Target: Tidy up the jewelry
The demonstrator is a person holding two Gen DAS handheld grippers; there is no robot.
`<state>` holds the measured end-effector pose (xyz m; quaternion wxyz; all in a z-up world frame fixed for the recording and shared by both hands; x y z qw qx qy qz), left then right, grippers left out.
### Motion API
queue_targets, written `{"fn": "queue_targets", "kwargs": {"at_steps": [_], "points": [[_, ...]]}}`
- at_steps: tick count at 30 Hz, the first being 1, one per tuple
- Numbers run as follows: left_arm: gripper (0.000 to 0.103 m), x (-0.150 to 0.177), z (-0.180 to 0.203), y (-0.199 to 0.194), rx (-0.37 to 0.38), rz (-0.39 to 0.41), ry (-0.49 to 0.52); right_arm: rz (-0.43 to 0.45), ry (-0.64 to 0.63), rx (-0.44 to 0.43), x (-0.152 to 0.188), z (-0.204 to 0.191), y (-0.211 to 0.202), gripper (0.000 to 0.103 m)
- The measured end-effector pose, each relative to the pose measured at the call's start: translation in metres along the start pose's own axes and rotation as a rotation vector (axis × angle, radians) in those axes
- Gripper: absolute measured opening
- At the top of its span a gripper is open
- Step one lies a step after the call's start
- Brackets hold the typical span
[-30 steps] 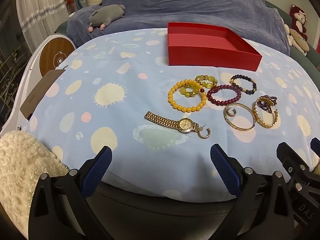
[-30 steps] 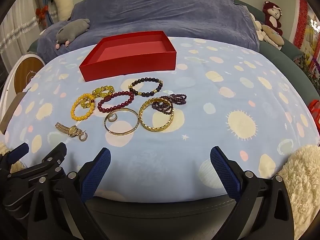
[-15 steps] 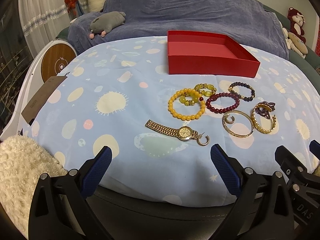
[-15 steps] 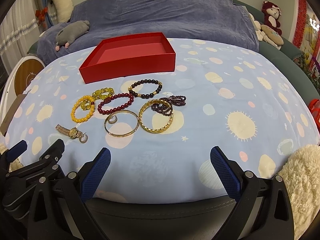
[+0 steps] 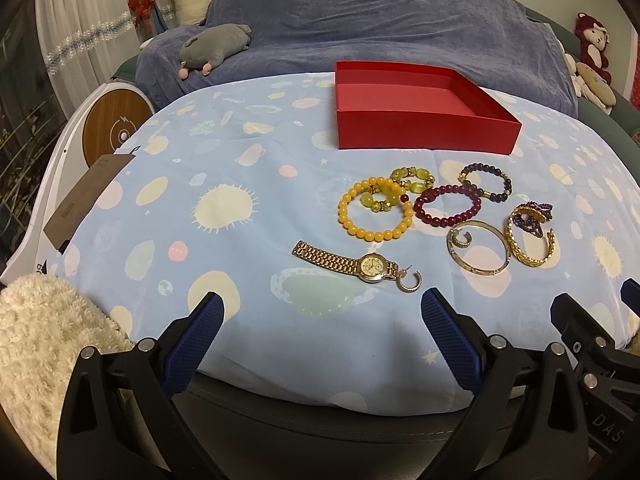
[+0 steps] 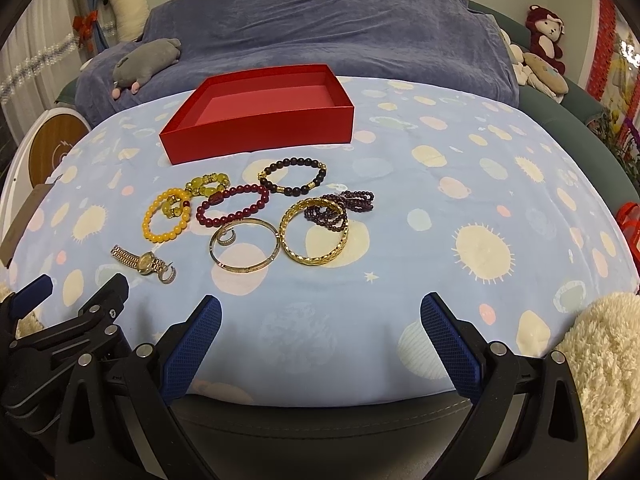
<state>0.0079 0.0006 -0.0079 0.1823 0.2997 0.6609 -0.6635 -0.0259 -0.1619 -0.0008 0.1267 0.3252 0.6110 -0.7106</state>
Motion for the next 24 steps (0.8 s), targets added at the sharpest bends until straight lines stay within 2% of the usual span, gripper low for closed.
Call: {"fn": "queue_targets", "kwargs": {"at_steps": [24], "points": [[0.095, 0.0002, 0.0015, -0.0001, 0.001, 0.004, 0.008, 0.001, 0.007, 0.003, -0.0006, 0.0013, 0.0001, 0.096]]}}
Point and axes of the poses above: each gripper's, at about its wrist camera, not at the fingertips, and y roughly the way its jaws point, z to its right, x to its underside, the point moved 1 cm from there along y, roughly the way its jaws point, and after that the axes turned 3 degrees about x, right-handed, at the moved point
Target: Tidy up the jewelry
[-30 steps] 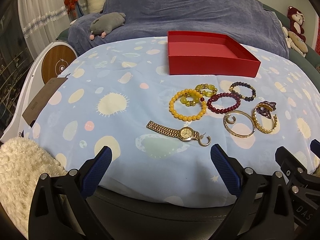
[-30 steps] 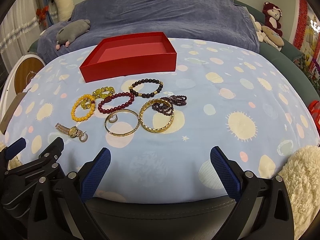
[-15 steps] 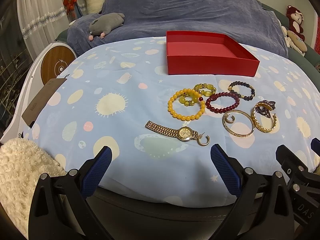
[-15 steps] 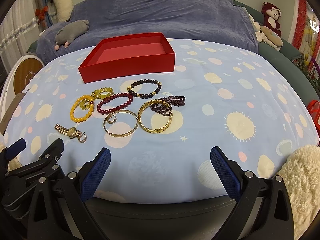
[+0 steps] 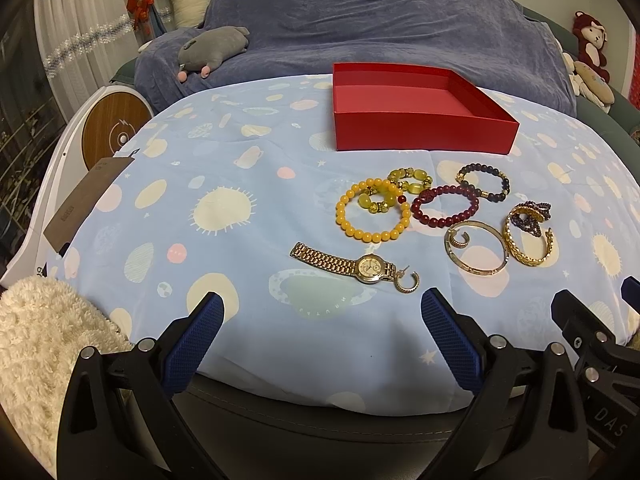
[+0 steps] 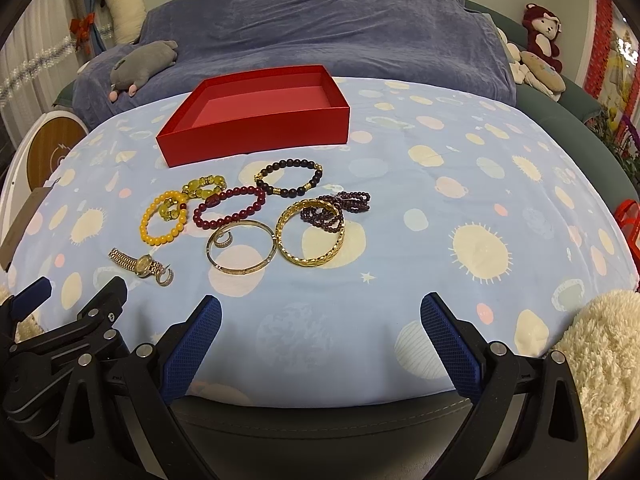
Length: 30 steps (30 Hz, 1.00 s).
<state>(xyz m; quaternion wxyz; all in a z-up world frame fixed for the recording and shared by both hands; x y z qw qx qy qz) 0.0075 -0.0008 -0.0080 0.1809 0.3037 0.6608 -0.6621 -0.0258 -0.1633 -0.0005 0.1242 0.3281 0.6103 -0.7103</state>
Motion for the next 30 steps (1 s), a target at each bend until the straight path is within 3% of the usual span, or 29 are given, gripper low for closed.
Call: {"fn": "queue_targets", "kwargs": {"at_steps": [30], "points": [[0.095, -0.0032, -0.0025, 0.0022, 0.018, -0.012, -0.018, -0.010, 0.024, -0.027, -0.0020, 0.0034, 0.0047, 0.096]]}}
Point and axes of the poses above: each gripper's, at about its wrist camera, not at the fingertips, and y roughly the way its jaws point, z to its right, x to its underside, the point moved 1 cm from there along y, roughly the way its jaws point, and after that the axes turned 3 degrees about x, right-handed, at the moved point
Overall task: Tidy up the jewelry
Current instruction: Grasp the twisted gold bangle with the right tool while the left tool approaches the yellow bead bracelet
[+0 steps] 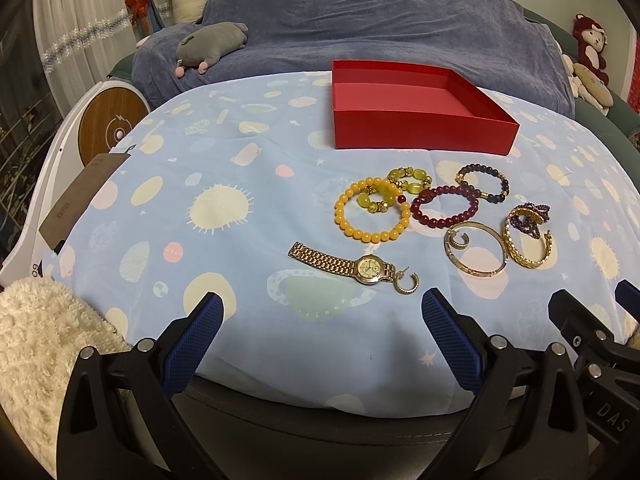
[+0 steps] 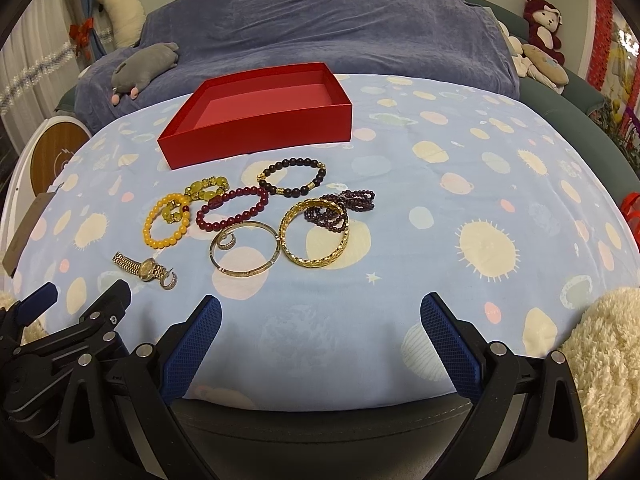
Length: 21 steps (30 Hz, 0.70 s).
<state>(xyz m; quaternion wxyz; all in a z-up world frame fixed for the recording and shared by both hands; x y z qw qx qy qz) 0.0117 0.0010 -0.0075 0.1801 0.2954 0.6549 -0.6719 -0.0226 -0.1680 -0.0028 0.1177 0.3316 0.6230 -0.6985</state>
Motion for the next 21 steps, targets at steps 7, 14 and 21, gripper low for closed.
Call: {"fn": "queue_targets", "kwargs": {"at_steps": [7, 14, 21], "points": [[0.096, -0.012, -0.032, 0.013, 0.032, -0.017, -0.137, -0.050, 0.112, -0.015, -0.015, 0.023, 0.013, 0.096], [0.096, -0.020, -0.046, 0.027, -0.008, -0.035, -0.132, -0.112, 0.115, -0.034, -0.035, 0.026, 0.039, 0.096], [0.096, -0.027, -0.032, 0.039, 0.026, -0.048, -0.044, -0.154, 0.069, -0.037, -0.037, 0.008, 0.063, 0.085]]}}
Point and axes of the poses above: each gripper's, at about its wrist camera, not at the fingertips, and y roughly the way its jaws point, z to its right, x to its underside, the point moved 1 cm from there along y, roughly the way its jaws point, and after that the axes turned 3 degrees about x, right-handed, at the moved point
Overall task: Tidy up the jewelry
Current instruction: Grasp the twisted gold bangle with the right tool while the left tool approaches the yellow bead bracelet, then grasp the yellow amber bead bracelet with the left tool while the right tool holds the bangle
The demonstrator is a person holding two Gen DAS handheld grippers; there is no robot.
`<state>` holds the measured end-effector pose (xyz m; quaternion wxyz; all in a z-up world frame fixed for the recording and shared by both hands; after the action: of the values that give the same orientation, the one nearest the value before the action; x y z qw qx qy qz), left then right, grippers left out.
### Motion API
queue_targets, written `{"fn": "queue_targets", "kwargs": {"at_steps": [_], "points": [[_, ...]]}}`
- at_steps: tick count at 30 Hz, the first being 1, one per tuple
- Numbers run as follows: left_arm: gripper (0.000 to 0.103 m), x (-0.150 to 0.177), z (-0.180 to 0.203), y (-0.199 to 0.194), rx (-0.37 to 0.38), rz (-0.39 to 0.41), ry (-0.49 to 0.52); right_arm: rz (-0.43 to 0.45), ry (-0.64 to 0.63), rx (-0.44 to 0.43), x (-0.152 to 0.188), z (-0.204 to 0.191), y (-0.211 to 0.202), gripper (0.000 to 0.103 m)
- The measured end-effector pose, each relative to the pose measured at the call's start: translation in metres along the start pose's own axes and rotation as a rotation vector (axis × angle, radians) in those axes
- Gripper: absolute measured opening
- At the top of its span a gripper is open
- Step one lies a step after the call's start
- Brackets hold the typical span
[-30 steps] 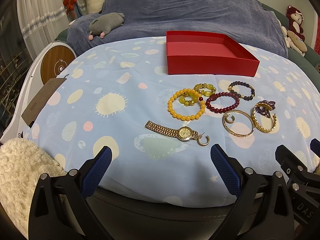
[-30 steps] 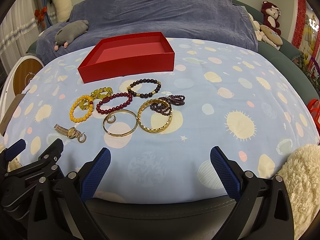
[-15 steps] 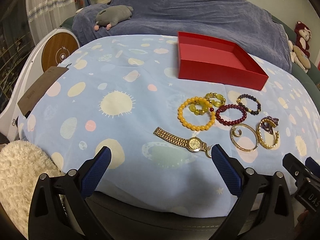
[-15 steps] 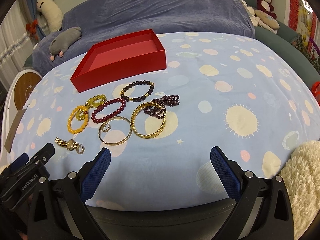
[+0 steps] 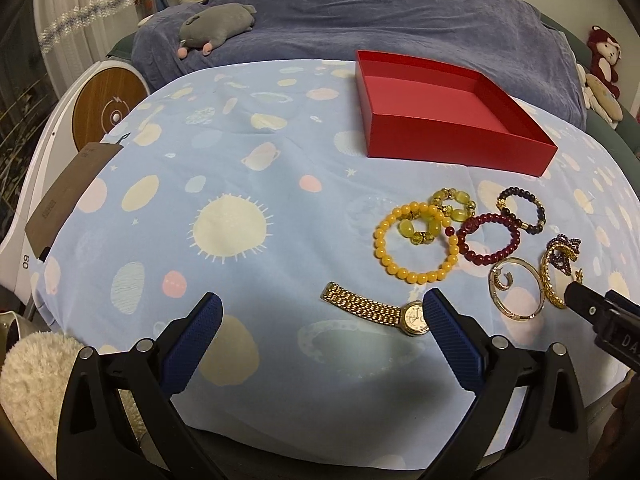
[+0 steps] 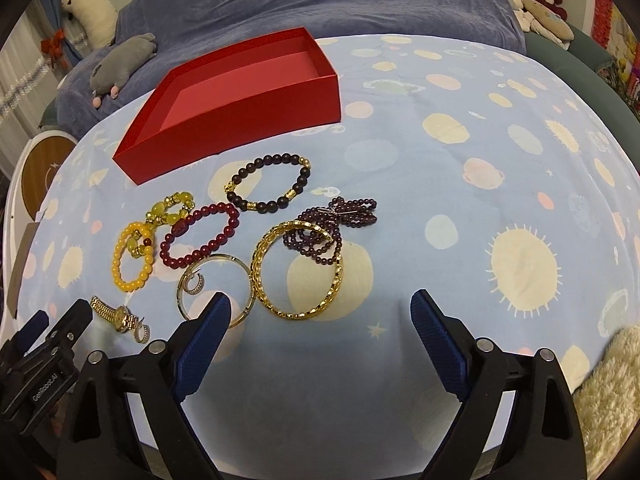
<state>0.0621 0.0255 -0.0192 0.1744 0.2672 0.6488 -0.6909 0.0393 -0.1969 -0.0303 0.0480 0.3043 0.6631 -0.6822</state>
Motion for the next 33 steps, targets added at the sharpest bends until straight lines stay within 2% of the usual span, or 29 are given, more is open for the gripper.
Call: {"fn": "queue_targets", "kwargs": {"at_steps": [3, 12, 14, 20, 26, 29, 33], "points": [[0.096, 0.002, 0.002, 0.003, 0.006, -0.003, 0.006, -0.032, -0.002, 0.001, 0.003, -0.002, 0.011, 0.074], [0.096, 0.003, -0.008, 0.007, 0.006, -0.004, -0.047, -0.009, -0.028, 0.039, -0.012, -0.018, 0.023, 0.065], [0.096, 0.003, -0.007, 0.007, 0.009, -0.006, -0.043, 0.006, -0.060, 0.046, -0.012, -0.023, 0.023, 0.057], [0.096, 0.003, -0.005, 0.009, 0.017, -0.015, -0.031, 0.019, -0.084, 0.027, -0.009, -0.018, 0.014, 0.054], [0.096, -0.013, 0.006, 0.011, 0.050, 0.005, -0.004, 0.054, -0.081, 0.002, -0.003, -0.003, -0.010, 0.054], [0.096, -0.023, 0.017, 0.021, 0.061, -0.001, 0.012, 0.046, -0.058, -0.022, 0.001, 0.005, -0.016, 0.054], [0.095, -0.030, 0.023, 0.039, 0.041, -0.022, 0.043, 0.038, -0.049, -0.035, 0.005, 0.009, -0.018, 0.054]]}}
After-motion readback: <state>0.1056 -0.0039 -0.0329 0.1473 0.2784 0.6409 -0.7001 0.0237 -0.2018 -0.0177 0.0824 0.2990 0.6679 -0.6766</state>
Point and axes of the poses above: each gripper's, at about its wrist camera, not at the fingertips, and y roughly the way its jaws point, z to its right, x to its underside, the point moved 1 cm from there along y, roughly the way its jaws point, and after that the axes turned 3 degrees about x, right-handed, at the moved point
